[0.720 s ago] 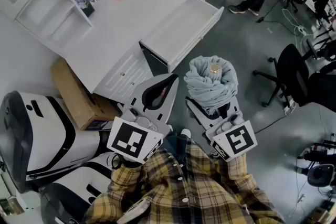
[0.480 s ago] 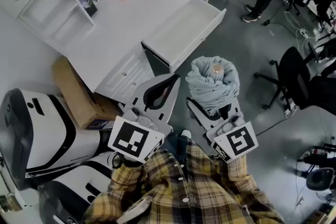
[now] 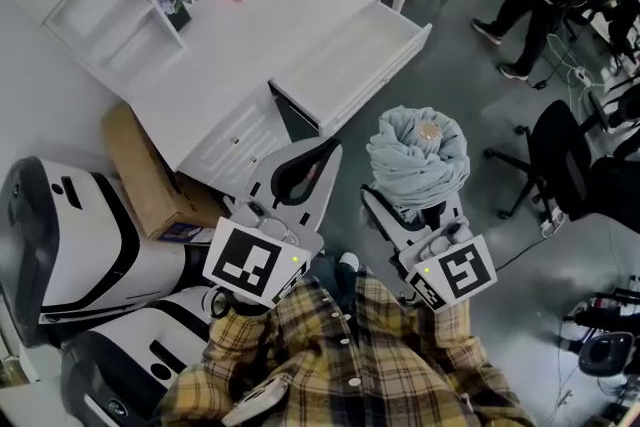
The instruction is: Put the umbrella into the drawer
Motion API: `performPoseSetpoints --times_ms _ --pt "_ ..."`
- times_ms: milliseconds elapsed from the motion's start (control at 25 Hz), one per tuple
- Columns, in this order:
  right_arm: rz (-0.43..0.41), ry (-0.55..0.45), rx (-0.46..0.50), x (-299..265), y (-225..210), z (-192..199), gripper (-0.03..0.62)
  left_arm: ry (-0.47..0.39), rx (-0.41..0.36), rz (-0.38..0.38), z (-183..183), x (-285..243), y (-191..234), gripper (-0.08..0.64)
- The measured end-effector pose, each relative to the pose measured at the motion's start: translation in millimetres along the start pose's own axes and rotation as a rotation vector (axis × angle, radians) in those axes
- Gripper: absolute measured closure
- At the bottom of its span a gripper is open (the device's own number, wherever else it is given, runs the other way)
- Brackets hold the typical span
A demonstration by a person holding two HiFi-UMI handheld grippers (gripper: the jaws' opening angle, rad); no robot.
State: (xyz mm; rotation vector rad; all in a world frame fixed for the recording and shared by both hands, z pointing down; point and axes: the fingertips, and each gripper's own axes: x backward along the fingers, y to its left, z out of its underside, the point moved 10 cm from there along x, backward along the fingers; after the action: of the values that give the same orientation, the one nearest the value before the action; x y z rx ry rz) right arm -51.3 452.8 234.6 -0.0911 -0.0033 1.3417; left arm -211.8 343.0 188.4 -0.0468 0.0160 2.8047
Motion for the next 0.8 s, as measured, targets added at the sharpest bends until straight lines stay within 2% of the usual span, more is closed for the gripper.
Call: performPoseSetpoints --times_ms 360,800 --pt "-0.014 -0.016 -0.019 16.2 -11.3 4.1 0.307 -0.007 -0.013 -0.039 -3.0 -3.0 -11.0 0.541" --pt "-0.045 0.015 -0.026 -35.1 -31.7 7.1 0.307 0.003 0.01 -0.051 8.7 -28.1 34.2 0.541"
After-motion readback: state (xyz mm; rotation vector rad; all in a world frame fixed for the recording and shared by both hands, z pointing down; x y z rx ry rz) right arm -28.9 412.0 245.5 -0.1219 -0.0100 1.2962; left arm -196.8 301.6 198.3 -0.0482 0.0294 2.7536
